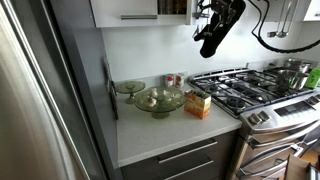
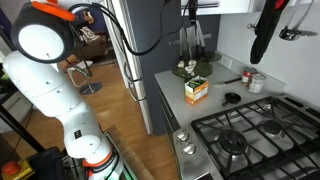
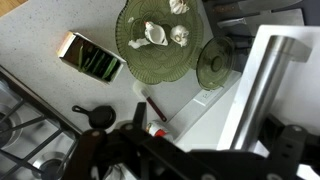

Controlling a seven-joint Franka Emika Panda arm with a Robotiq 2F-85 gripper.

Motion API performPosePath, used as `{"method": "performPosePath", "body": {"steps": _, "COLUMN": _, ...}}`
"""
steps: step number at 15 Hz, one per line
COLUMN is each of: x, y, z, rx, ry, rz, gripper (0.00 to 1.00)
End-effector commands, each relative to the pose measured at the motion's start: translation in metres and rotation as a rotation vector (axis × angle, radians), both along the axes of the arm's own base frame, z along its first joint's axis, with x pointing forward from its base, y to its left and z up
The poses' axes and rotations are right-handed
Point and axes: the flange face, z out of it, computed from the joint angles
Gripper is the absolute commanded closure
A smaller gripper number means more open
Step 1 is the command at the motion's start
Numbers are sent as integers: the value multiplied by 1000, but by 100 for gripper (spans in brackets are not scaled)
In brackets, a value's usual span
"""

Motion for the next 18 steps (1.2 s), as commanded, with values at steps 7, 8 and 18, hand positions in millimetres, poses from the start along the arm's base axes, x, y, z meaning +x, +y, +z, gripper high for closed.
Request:
{"method": "performPosePath", "body": {"steps": 7, "x": -10, "y": -2, "z": -3, "rx": -15, "ry": -26, "rz": -24, "gripper": 0}}
{"method": "performPosePath", "body": {"steps": 8, "x": -11, "y": -2, "z": -4, "rx": -15, "ry": -27, "rz": -25, "gripper": 0}}
{"method": "performPosePath", "body": {"steps": 18, "x": -42, "y": -71, "z": 22, "rx": 59, "ry": -54, "rz": -118, "gripper": 0}}
